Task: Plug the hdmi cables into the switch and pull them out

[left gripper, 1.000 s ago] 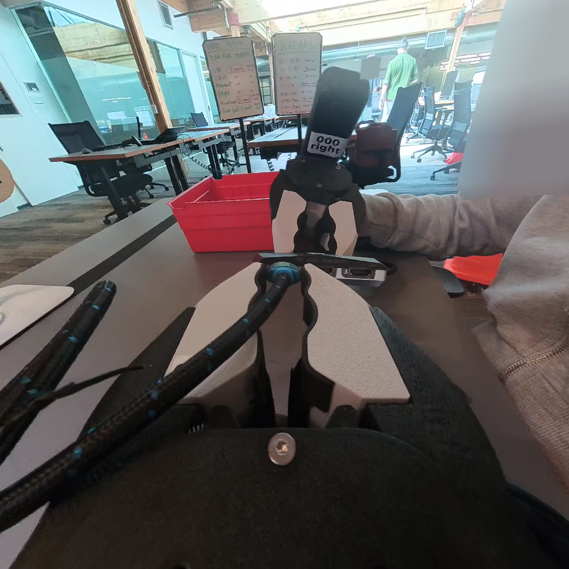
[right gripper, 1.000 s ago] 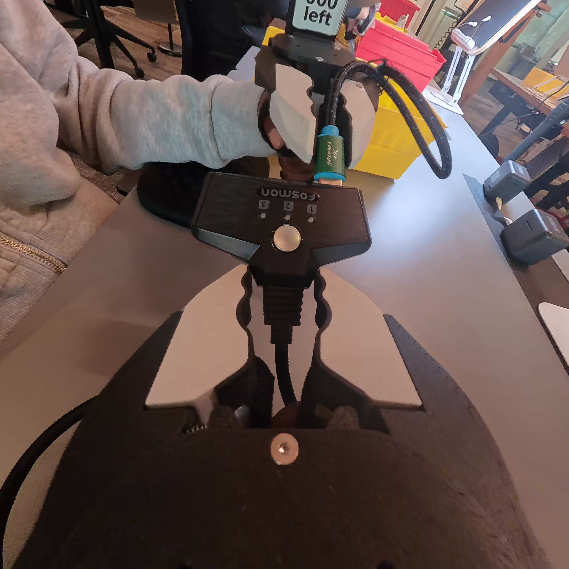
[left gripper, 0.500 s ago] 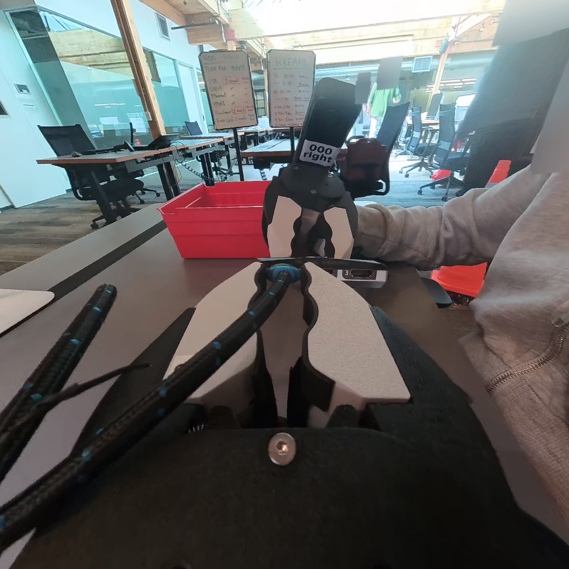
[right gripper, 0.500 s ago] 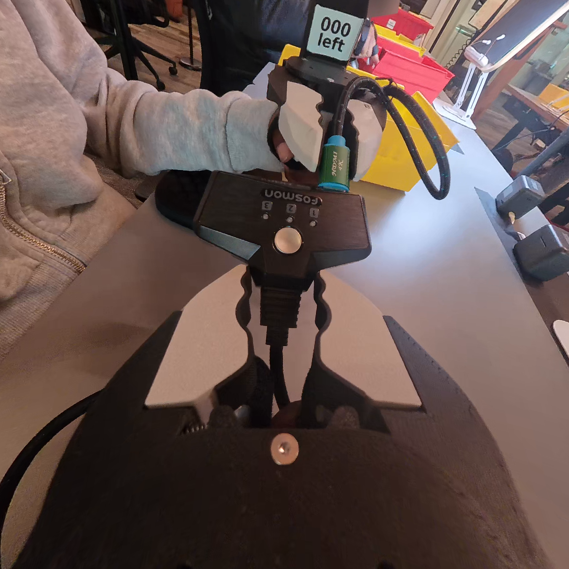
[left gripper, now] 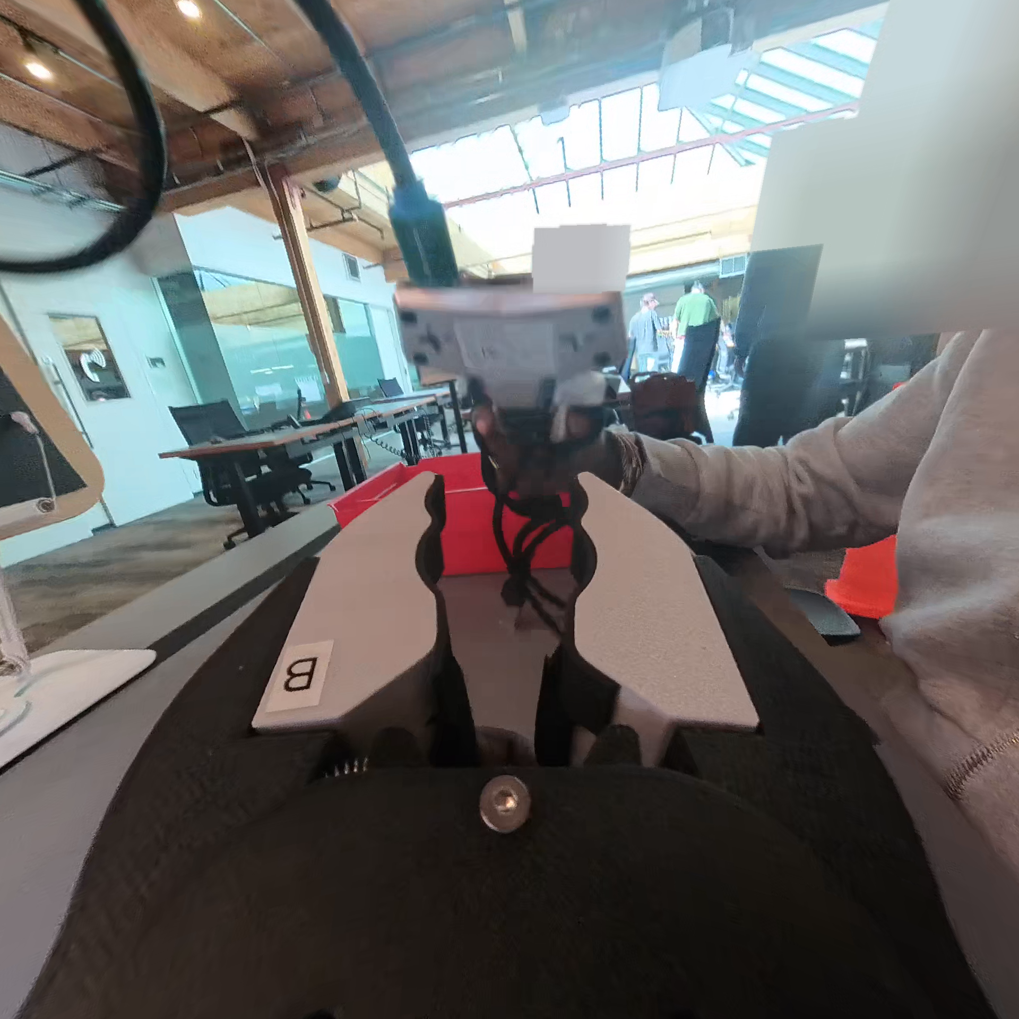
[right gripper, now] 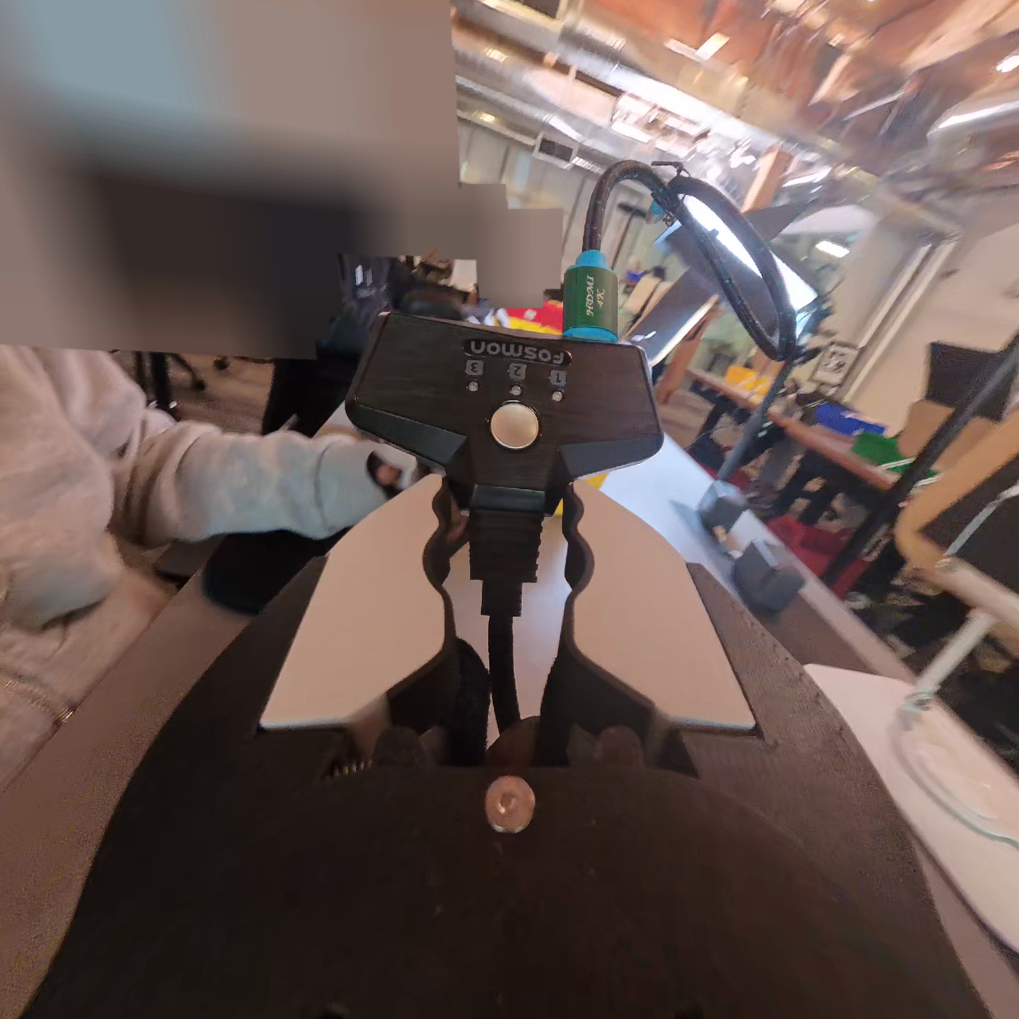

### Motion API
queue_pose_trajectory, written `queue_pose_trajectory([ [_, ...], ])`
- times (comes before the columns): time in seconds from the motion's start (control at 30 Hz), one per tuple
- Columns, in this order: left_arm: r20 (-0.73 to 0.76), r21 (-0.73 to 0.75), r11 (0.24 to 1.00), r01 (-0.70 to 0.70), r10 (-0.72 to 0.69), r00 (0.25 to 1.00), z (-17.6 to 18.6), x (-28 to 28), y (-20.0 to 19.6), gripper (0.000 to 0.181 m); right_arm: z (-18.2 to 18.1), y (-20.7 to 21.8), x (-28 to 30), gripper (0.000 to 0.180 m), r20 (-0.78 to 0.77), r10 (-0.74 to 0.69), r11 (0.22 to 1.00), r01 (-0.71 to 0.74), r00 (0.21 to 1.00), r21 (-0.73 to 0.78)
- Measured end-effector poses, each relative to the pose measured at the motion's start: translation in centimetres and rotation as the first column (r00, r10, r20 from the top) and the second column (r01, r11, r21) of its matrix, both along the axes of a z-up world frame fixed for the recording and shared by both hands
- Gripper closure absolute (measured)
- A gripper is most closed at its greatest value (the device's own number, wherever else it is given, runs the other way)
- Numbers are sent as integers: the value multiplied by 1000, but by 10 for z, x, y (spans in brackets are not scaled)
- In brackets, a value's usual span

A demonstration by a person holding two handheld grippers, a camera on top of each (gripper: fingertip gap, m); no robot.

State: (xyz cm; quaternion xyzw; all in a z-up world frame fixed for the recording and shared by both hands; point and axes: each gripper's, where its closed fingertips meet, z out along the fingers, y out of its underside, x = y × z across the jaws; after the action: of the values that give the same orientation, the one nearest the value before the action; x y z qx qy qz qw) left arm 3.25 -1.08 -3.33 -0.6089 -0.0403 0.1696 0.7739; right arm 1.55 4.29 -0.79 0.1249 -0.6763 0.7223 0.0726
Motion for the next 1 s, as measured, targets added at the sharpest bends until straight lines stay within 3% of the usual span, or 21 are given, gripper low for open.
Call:
queue_pose_trajectory([
  [0.27, 2, -77, 997, -10, 11, 1000, -12, -2, 7, 139, 114, 30, -36, 141, -108, -237, 966, 221, 966, -137],
  [0.43, 0, -97, 995, -16, 17, 1000, -14, -2, 8, 140, 163, 88, -59, 141, -78, -471, 847, 426, 879, -316],
  [0.63, -14, -117, 993, -27, 25, 1000, -14, -1, 9, 140, 177, 184, -87, 141, -65, -739, 643, 673, 671, -367],
  [0.77, -4, -134, 990, -33, 33, 999, -18, -3, 10, 140, 177, 236, -98, 140, -39, -825, 529, 748, 563, -401],
  [0.9, -2, -145, 989, -42, 42, 999, -21, -5, 10, 141, 167, 268, -112, 141, -21, -865, 464, 782, 502, -417],
  [1.0, 0, -162, 986, -47, 48, 999, -23, -6, 11, 141, 155, 275, -125, 141, 11, -847, 480, 774, 531, -412],
])
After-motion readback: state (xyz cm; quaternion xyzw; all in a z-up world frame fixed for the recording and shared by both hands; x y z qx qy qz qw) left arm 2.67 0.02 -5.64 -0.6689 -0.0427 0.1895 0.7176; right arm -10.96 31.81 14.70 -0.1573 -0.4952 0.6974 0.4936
